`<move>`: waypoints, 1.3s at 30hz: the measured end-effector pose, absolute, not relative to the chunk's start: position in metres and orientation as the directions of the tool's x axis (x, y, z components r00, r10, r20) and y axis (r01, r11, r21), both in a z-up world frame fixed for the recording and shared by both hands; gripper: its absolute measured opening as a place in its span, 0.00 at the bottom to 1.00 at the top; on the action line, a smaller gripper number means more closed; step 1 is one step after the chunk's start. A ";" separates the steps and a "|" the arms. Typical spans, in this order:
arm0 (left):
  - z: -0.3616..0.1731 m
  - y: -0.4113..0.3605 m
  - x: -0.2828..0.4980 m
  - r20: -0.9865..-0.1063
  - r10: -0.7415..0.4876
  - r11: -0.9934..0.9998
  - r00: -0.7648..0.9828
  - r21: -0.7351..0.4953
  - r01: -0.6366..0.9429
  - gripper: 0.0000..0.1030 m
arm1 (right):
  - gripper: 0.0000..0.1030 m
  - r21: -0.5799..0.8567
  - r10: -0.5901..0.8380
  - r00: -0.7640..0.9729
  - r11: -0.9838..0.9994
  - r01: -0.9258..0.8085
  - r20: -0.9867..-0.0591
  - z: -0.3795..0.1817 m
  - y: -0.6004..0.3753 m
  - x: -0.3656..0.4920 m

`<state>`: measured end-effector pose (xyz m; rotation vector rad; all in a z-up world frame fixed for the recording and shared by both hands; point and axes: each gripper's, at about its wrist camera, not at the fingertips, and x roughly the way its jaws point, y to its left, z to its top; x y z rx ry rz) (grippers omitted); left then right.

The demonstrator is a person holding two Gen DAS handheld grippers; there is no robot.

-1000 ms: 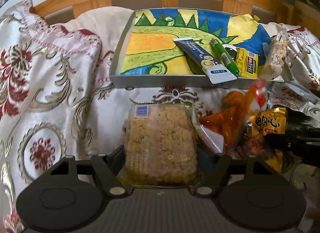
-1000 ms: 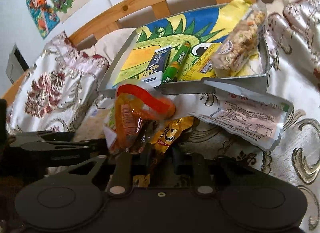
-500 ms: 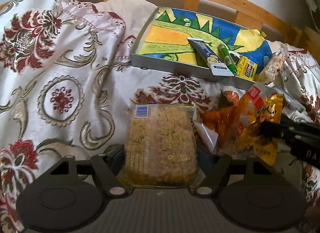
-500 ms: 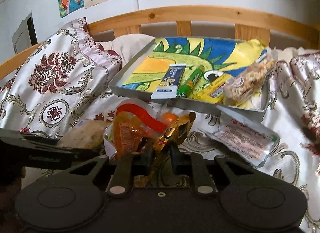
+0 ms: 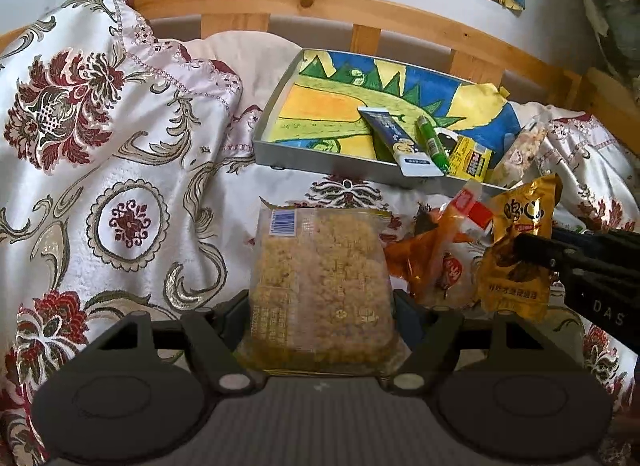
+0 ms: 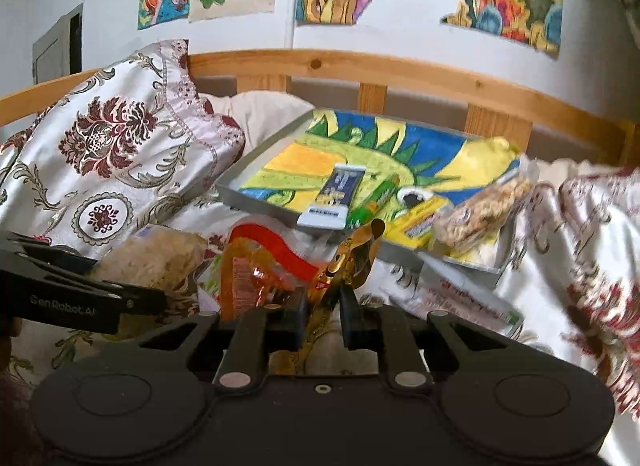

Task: Organize snacks
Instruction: 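Lift and carry the rice-cake bag and gold packet toward the dinosaur tray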

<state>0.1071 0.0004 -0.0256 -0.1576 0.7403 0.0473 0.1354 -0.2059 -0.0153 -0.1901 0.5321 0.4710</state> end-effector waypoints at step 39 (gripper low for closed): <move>0.014 0.004 0.237 -0.605 0.036 0.959 0.795 -0.204 -0.198 0.75 | 0.17 -0.106 0.332 0.926 0.929 -0.354 -0.178 -0.005 -0.213 0.196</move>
